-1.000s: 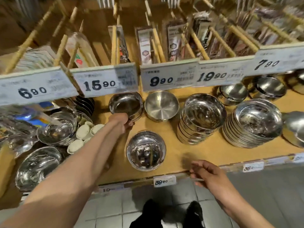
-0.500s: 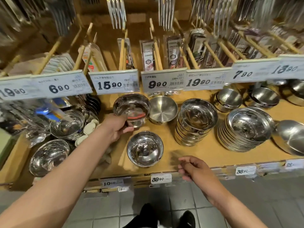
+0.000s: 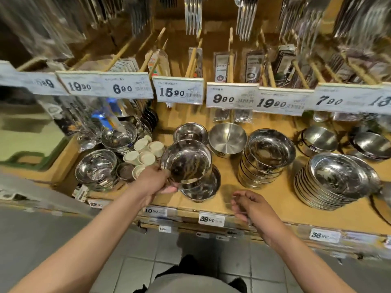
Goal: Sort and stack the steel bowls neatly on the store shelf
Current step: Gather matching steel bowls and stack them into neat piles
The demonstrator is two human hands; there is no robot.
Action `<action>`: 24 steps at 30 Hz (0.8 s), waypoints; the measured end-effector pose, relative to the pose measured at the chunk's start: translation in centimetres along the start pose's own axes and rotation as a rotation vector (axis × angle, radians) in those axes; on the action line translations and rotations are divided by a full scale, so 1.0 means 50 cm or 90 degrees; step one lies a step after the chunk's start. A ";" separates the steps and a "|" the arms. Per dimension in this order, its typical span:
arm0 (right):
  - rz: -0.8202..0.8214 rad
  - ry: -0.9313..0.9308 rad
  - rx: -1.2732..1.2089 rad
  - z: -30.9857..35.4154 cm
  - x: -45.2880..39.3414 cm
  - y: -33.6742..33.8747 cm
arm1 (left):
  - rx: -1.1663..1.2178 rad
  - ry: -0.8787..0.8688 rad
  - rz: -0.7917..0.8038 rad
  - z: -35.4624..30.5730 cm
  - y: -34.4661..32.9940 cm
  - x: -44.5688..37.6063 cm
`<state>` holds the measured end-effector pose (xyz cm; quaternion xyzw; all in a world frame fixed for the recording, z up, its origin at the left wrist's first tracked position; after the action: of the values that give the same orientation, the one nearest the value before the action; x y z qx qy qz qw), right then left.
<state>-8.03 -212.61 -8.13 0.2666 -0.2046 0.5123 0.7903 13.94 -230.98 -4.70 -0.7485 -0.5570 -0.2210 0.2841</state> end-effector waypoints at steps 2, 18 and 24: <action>0.012 0.001 -0.001 0.012 -0.003 -0.010 | -0.009 0.007 0.014 0.009 -0.003 0.005; -0.032 0.092 0.092 0.147 -0.103 -0.033 | -0.221 -0.096 -0.064 -0.028 -0.041 -0.054; -0.099 0.092 0.214 0.132 -0.120 -0.032 | -0.270 -0.127 -0.081 0.010 -0.040 -0.047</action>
<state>-9.24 -221.53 -6.93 0.3727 -0.0378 0.4943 0.7844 11.39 -231.90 -6.24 -0.7728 -0.5696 -0.2754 0.0498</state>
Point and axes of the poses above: each hand's wrist, its own x-axis away from the middle knuckle, its own y-axis out of the back of the hand, z = x × y, the point moved 10 cm from there along -x, towards the middle knuckle, and after that the axes turned 15 degrees about x, right-handed, at the moved point
